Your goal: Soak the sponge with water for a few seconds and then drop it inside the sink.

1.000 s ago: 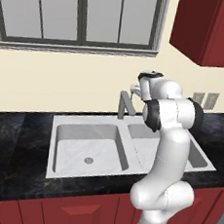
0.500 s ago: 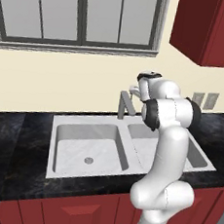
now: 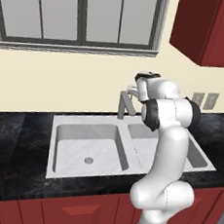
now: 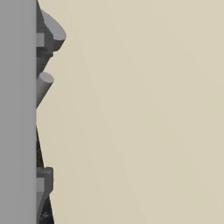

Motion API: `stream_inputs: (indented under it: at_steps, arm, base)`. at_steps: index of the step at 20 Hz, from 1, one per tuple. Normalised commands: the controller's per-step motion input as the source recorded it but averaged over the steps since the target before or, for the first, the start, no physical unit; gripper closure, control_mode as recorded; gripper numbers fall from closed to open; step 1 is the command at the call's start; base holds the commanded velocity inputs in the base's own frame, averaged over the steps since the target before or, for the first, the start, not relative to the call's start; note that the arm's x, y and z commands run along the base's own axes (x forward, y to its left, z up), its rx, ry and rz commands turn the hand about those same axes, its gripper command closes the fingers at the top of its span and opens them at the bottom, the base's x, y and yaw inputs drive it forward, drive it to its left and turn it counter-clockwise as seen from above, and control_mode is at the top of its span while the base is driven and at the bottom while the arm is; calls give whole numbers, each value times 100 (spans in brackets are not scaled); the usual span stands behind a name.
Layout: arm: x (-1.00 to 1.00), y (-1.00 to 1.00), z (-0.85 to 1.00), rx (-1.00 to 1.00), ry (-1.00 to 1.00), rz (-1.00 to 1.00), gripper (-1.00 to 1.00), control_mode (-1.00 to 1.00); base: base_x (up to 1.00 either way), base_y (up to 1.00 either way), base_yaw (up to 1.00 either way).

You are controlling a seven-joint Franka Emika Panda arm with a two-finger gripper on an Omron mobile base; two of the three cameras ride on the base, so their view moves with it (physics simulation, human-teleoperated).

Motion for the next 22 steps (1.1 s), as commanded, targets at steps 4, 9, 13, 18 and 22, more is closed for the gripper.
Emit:
stream_inputs:
  at_steps: [4, 9, 13, 18, 22]
  arm:
    - [0, 0, -13, 0, 0, 0, -100, -100]
    - [2, 0, -21, 0, -1, 0, -100, -100]
    - [3, -1, -24, 0, -2, 0, -100, -100]
    - [9, -7, -28, -4, -3, 0, -100, -100]
    - [2, -3, -23, -10, 0, -1, -100, -100]
  base:
    - [0, 0, 0]
    - [0, 0, 0]
    - [0, 0, 0]
    - [0, 0, 0]
    - [0, 0, 0]
